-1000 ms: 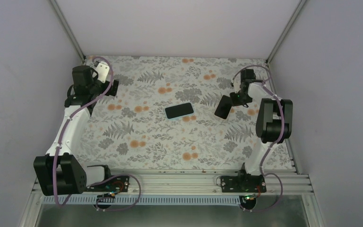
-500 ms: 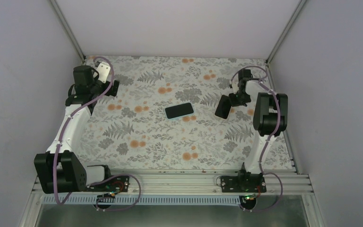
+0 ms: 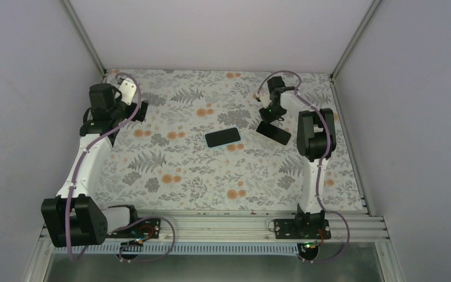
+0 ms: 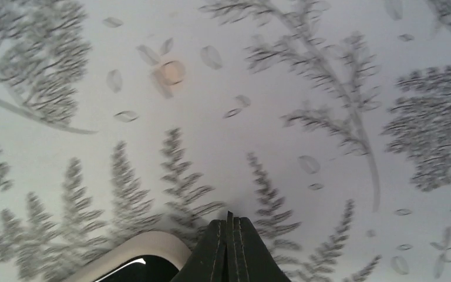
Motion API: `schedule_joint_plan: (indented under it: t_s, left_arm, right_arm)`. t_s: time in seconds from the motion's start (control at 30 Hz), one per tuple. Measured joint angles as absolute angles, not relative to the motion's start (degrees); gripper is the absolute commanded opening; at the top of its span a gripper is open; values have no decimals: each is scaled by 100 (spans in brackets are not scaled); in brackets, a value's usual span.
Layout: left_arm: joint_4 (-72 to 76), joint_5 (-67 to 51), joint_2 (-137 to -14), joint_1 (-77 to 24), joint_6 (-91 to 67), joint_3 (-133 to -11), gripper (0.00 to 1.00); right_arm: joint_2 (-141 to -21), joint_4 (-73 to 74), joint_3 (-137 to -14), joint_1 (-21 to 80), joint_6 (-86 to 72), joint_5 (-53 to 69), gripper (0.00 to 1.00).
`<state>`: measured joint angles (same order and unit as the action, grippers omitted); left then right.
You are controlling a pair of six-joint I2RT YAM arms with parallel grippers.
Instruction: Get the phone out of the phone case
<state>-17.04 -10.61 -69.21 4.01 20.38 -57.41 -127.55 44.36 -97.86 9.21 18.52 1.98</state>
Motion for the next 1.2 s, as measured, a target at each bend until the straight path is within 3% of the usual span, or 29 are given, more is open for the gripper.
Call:
schedule_joint_plan:
  t_s: [0.03, 0.1, 0.23, 0.3, 0.33, 0.53, 0.73, 1.2]
  left_arm:
    - [-1702, -1083, -6908, 401, 2038, -5741, 100]
    - [-1697, -1125, -6901, 401, 2040, -5736, 100]
    - [-1693, -1192, -6917, 401, 2040, -5701, 100]
    - [-1682, -1212, -6938, 401, 2040, -5701, 100]
    - [-1680, -1214, -6949, 401, 2040, -5699, 100]
    - [-1603, -1232, -6925, 401, 2056, -5568, 100]
    - [-1597, -1269, -6904, 401, 2060, -5494, 100]
    - [-1592, -1378, -6897, 401, 2123, -5483, 100]
  right_arm:
    - [-12691, 4412, -9677, 978, 1865, 237, 14]
    - [-12512, 4274, -9400, 1024, 1863, 244, 43]
    - [-11950, 3981, -8650, 808, 2180, 252, 64]
    - [-11651, 4001, -8466, 578, 2508, 344, 79]
    - [-11511, 4056, -8444, 449, 2766, 482, 82]
    - [-10704, 4543, -8374, 80, 4491, 1041, 86]
    - [-10634, 5277, -8228, 110, 5913, 1459, 86]
    - [-10726, 4866, -7369, 156, 6582, 1361, 85]
